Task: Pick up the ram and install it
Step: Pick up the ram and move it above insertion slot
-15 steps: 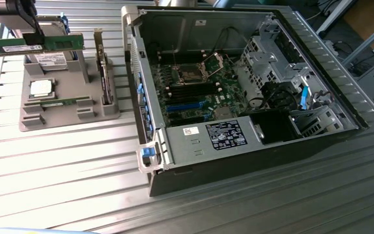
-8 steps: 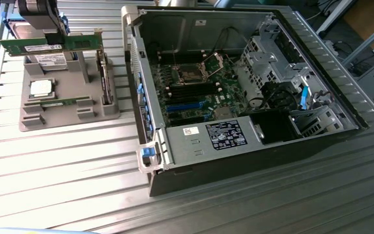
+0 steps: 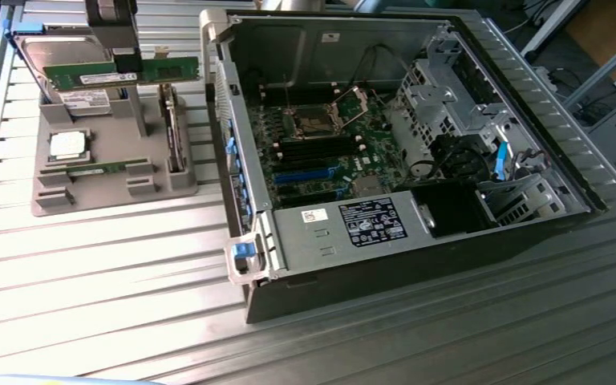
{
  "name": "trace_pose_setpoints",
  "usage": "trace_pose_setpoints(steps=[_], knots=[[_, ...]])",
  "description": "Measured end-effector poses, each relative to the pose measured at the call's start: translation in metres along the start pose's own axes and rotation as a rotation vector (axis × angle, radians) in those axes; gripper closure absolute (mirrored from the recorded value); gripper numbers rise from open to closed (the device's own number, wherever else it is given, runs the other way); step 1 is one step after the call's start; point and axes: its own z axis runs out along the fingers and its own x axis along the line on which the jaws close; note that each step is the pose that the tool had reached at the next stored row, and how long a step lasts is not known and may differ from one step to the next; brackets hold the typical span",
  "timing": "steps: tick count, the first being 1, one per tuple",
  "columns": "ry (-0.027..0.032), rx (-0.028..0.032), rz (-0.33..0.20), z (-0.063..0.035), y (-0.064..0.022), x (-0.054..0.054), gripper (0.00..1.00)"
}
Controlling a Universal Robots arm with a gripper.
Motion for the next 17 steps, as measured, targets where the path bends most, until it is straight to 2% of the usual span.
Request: trace_pose_setpoints(steps=[4,9,11,15,17], knots=[[0.0019,-0.0002,0.0,-0.0001,-0.0101,0.001,0.87],[0.0072,-0.0006,0.0,-0.0003,-0.0251,0.002,0.87],[0.0104,-0.0008,0.0,-0.0004,-0.0335,0.002,0.87],[0.0137,-0.0009,0.0,-0.0005,-0.0438,0.003,0.87],[0.0157,-0.0012,0.0,-0.0007,-0.0523,0.003,0.87]])
